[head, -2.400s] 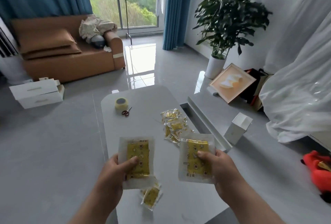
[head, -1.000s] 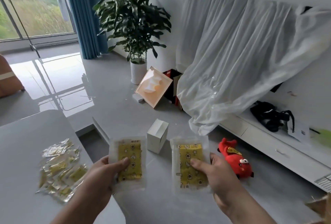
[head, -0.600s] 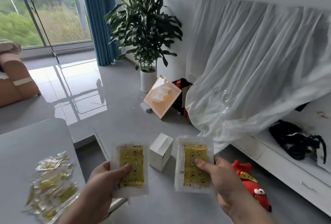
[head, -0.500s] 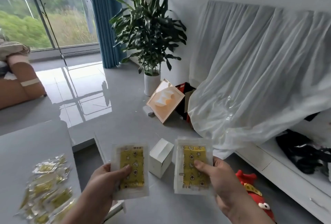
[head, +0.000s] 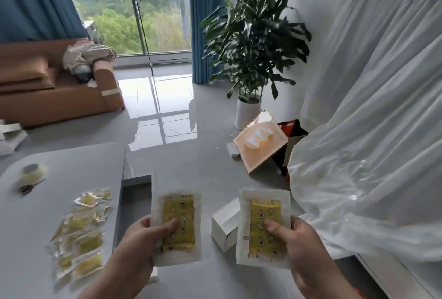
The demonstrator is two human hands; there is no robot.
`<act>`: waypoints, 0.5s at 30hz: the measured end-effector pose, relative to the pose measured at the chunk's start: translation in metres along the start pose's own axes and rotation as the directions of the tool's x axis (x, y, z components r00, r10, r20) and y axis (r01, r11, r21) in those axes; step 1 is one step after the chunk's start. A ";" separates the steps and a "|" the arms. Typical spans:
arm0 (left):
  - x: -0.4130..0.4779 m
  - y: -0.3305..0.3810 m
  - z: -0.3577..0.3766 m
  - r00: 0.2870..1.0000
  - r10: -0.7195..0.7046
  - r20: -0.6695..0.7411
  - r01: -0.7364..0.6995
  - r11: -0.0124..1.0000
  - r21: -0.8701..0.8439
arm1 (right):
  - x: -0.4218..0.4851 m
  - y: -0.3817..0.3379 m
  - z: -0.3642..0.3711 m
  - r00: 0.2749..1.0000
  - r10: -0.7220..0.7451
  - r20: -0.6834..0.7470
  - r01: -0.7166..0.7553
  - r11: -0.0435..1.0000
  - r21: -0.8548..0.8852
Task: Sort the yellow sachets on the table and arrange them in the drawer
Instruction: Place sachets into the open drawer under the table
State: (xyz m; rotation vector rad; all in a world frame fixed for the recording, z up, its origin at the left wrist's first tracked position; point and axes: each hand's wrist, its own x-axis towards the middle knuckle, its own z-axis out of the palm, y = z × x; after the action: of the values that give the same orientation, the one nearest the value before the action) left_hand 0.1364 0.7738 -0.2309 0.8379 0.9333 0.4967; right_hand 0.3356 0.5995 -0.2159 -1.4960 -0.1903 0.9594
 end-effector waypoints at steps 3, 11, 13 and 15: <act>0.025 0.004 0.011 0.999 0.011 -0.035 -0.011 1.000 -0.018 | 0.033 -0.012 -0.010 1.000 0.011 0.021 -0.011 1.000 -0.029; 0.126 0.024 0.044 0.997 0.035 -0.071 -0.042 0.993 -0.106 | 0.148 -0.062 -0.012 0.999 0.017 0.045 -0.011 0.991 -0.130; 0.158 0.033 0.050 0.996 0.034 -0.083 -0.045 0.990 -0.137 | 0.184 -0.076 -0.004 0.997 0.035 0.075 -0.021 0.984 -0.176; 0.185 0.044 0.057 0.995 0.033 -0.099 -0.048 0.988 -0.149 | 0.214 -0.090 0.006 0.994 0.055 0.093 -0.034 0.975 -0.219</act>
State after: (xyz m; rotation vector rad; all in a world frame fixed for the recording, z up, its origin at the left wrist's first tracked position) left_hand 0.2800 0.9046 -0.2690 0.7015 0.9559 0.6401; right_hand 0.5054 0.7574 -0.2299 -1.6596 -0.3436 1.0768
